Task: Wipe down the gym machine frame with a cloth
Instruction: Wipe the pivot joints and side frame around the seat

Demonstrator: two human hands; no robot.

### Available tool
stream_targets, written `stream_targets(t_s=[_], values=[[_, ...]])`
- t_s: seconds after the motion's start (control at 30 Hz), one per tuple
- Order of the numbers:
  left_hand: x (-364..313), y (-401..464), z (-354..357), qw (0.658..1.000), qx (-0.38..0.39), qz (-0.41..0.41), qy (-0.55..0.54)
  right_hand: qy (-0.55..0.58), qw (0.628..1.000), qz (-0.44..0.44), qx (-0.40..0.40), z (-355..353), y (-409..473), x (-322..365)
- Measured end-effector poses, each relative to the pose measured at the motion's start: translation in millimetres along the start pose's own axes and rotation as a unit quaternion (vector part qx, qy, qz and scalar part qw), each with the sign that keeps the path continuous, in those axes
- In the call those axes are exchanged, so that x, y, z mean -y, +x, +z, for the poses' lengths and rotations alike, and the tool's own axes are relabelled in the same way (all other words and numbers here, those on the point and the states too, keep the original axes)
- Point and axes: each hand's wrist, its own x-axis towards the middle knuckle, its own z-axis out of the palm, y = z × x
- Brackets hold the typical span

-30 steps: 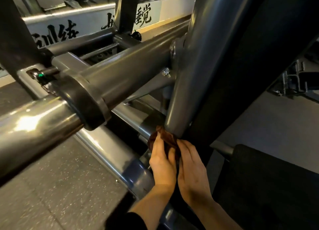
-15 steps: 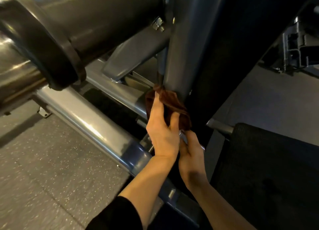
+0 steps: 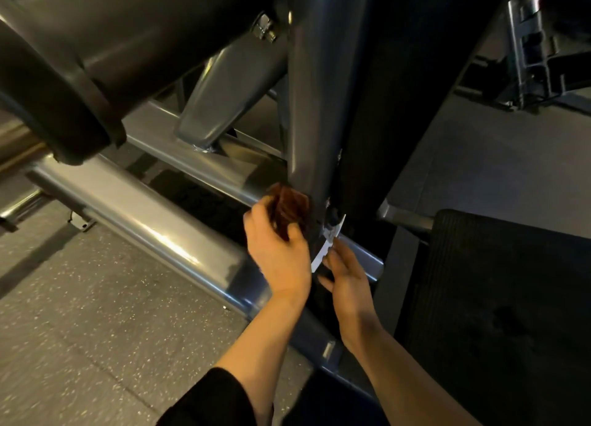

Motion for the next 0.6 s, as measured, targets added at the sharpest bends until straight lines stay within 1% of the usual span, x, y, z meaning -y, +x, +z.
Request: stream_targets(t_s=[0.03,0.07,0.17,0.2,0.23,0.27,0.33,0.37,0.4,0.43,0.47,0.53,0.57,0.6], values=[[3,-1,4,1.0,0.012,0.017,0.019,0.001,1.0,-0.009,-0.001,1,1,3],[9,-3,8,0.999,0.032,0.012,0.034,0.006,1.0,-0.019,-0.001,2,2,6],[32,-20,3,0.985,0.145,-0.085,0.04,0.0,1.0,-0.021,-0.001,10,9,5],[35,-26,-2,0.983,0.145,-0.108,0.031,-0.008,1.0,-0.014,-0.001,12,11,3],[34,-26,-5,0.986,0.117,-0.114,0.02,-0.012,1.0,-0.013,0.0,15,11,2],[27,-23,-8,0.993,0.072,-0.095,0.002,-0.012,1.0,-0.015,-0.004,17,11,2],[3,0,-9,1.0,-0.017,0.002,-0.019,-0.004,0.999,-0.032,-0.008,20,10,2],[-6,17,-8,0.998,-0.045,0.051,-0.018,-0.005,0.999,-0.048,-0.012,22,10,5],[-11,36,-5,0.994,-0.054,0.095,-0.004,-0.012,0.998,-0.061,-0.018,23,10,8],[-11,58,-1,0.991,-0.041,0.126,0.023,-0.021,0.997,-0.072,-0.029,25,10,10],[-7,76,2,0.989,0.0,0.138,0.061,-0.027,0.996,-0.081,-0.041,27,11,12],[8,93,5,0.975,0.107,0.121,0.156,-0.039,0.994,-0.088,-0.055,29,12,11],[15,91,5,0.966,0.131,0.126,0.185,-0.043,0.994,-0.088,-0.058,30,12,10],[21,84,4,0.961,0.129,0.146,0.196,-0.042,0.993,-0.086,-0.062,31,12,8]])
